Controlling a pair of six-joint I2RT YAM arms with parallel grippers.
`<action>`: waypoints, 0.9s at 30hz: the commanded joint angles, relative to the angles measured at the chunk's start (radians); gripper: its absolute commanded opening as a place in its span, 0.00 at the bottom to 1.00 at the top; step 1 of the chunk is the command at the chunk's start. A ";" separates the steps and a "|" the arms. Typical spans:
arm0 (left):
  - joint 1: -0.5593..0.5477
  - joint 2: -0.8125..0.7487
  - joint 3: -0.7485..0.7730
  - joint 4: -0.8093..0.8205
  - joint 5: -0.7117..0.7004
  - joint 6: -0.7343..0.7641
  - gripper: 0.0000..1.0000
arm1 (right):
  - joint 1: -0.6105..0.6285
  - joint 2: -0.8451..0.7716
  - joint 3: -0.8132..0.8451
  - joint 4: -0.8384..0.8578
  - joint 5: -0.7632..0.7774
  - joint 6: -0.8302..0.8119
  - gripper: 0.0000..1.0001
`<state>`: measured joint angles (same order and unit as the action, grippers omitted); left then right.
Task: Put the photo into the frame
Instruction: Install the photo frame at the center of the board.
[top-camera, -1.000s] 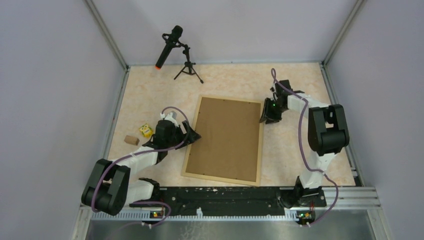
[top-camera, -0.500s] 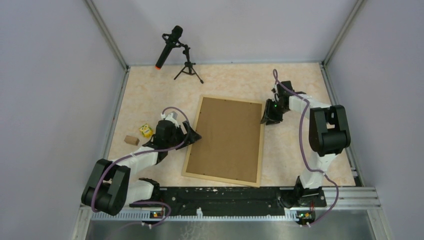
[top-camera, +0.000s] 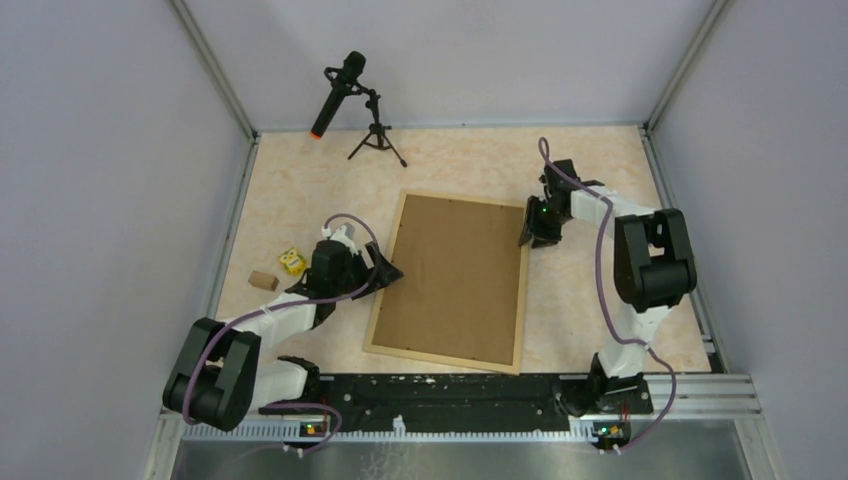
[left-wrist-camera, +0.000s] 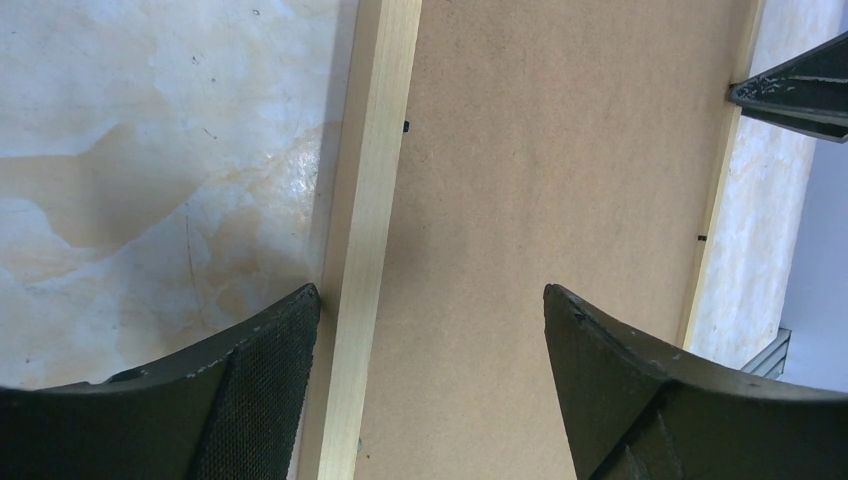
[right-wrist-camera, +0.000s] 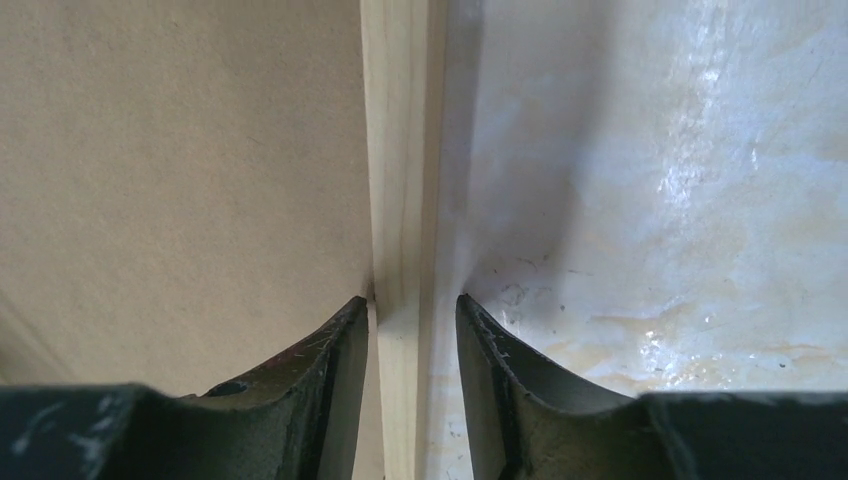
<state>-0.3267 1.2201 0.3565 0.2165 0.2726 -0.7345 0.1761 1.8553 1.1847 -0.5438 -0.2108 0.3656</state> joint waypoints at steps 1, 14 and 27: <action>-0.006 0.013 -0.019 -0.025 0.007 0.000 0.87 | 0.040 0.126 -0.029 -0.001 0.186 -0.001 0.41; -0.006 0.012 -0.021 -0.022 0.010 0.002 0.87 | 0.044 0.040 0.040 -0.070 0.107 -0.024 0.56; -0.006 0.016 -0.018 -0.024 0.012 0.003 0.87 | 0.006 -0.089 0.034 -0.101 0.094 -0.050 0.35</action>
<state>-0.3275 1.2205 0.3565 0.2169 0.2726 -0.7345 0.1802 1.7664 1.2377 -0.6586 -0.0967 0.3264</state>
